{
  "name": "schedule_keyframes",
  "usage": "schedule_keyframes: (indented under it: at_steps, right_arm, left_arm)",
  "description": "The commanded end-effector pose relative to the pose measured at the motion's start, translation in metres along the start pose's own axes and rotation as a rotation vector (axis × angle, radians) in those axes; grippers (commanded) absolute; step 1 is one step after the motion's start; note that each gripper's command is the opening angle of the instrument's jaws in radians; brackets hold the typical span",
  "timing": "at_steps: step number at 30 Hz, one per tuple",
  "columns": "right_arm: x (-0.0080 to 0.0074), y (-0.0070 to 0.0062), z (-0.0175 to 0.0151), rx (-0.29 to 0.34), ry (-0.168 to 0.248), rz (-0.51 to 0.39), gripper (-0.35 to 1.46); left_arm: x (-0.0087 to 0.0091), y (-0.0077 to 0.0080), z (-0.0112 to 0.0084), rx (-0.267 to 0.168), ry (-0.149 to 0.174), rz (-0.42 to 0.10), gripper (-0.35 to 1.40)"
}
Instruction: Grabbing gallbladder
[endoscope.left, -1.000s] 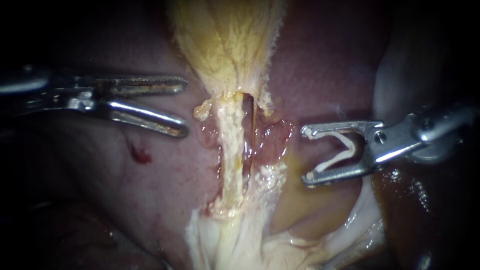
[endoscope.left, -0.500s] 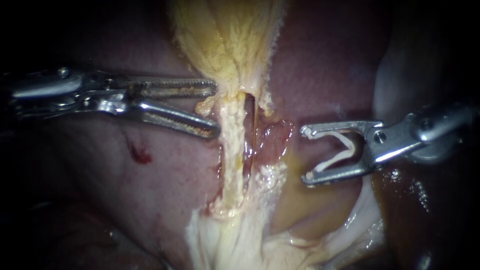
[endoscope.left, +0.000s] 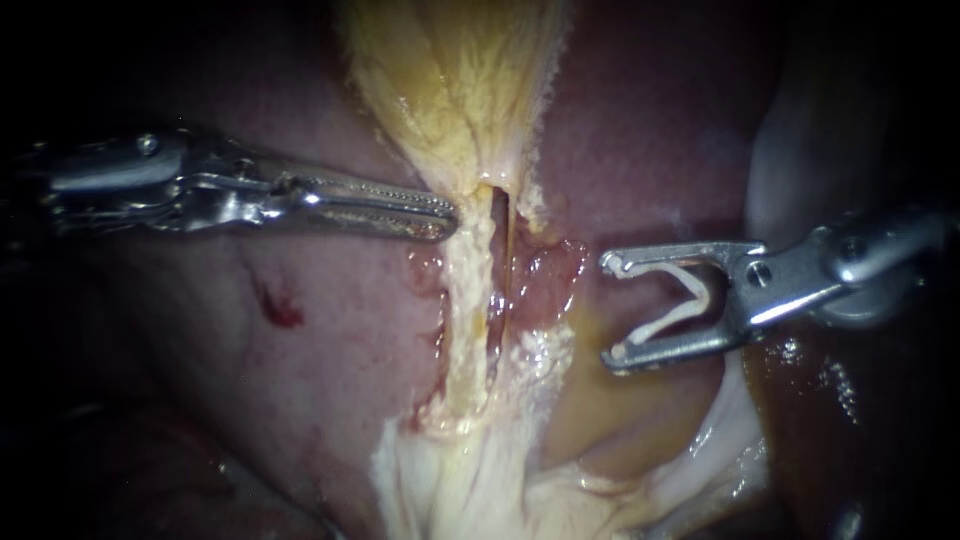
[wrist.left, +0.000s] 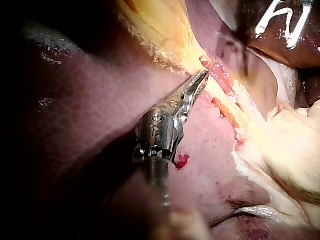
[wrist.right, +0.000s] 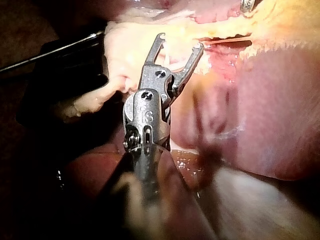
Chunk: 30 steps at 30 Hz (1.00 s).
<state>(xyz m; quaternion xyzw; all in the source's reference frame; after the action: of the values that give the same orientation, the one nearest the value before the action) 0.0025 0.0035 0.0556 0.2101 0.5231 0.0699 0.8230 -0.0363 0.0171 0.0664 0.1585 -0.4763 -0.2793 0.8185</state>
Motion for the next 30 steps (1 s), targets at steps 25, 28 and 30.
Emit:
schedule_keyframes:
  at_steps: [25,28,30]
  right_arm:
    - [-0.0001,0.0000,-0.0001,0.001,0.000,0.000,0.45]
    - [-0.0001,0.0000,-0.0001,0.001,0.000,0.000,0.45]
    - [-0.0001,0.0000,-0.0001,0.001,0.000,0.000,0.45]
  left_arm:
    - [-0.0028,0.0005,-0.0085,-0.023,0.003,-0.050,-0.35]
    - [-0.0035,0.0007,-0.0094,-0.029,-0.005,-0.055,-0.35]
    - [-0.0040,0.0007,-0.0100,-0.029,-0.017,-0.060,-0.35]
